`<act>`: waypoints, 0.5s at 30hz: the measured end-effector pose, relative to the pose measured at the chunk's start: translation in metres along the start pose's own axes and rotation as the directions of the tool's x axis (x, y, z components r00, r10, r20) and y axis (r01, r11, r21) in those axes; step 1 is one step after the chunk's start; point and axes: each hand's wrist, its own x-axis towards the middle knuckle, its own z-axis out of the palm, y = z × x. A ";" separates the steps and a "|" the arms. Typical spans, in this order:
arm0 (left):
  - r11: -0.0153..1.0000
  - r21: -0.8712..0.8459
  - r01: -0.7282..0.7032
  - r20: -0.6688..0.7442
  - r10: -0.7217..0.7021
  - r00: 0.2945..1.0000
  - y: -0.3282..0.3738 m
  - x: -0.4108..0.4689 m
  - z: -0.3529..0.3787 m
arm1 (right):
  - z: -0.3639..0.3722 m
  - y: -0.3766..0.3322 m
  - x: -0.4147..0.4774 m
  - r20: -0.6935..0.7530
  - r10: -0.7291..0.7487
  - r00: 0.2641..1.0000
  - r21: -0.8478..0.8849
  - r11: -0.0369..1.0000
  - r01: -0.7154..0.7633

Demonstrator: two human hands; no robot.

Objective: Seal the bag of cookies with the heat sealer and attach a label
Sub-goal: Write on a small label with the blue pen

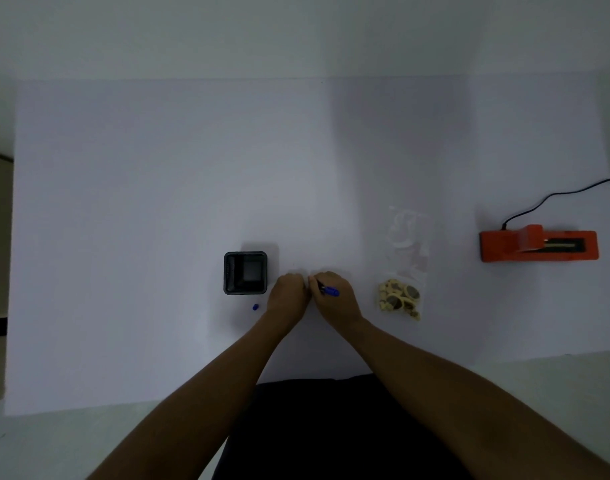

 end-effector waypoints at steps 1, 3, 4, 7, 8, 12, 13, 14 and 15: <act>1.000 -0.002 0.000 -0.001 0.000 1.000 0.000 0.000 0.001 | 0.000 0.000 0.000 0.008 0.000 1.000 -0.002 1.000 0.000; 1.000 -0.003 -0.002 -0.002 0.002 1.000 0.000 0.000 0.001 | 0.001 0.002 0.000 0.014 -0.012 1.000 0.006 1.000 0.012; 1.000 -0.005 -0.001 -0.003 0.001 1.000 0.000 0.000 0.001 | 0.001 0.002 0.000 0.013 -0.016 1.000 0.011 1.000 0.016; 1.000 -0.008 0.002 -0.004 -0.003 1.000 0.000 0.000 0.000 | 0.000 0.004 0.000 0.009 -0.011 1.000 -0.010 1.000 0.011; 1.000 -0.015 0.004 -0.005 -0.004 1.000 0.000 0.000 0.000 | 0.000 0.005 0.000 0.010 -0.006 1.000 -0.019 1.000 0.007; 1.000 -0.026 0.010 -0.019 -0.010 1.000 -0.001 -0.001 0.002 | -0.001 0.007 -0.001 0.009 0.012 1.000 -0.039 0.999 -0.012; 1.000 -0.022 0.010 -0.021 -0.010 1.000 -0.001 -0.001 0.002 | -0.001 0.007 -0.002 0.006 0.009 1.000 -0.040 0.999 -0.009; 1.000 -0.017 0.009 -0.021 -0.009 1.000 0.000 -0.001 0.001 | -0.002 0.007 -0.002 0.001 0.005 1.000 -0.043 0.999 -0.005; 1.000 -0.012 0.006 -0.021 -0.007 1.000 0.000 -0.001 0.001 | -0.002 0.006 -0.003 -0.005 -0.003 1.000 -0.046 0.999 0.003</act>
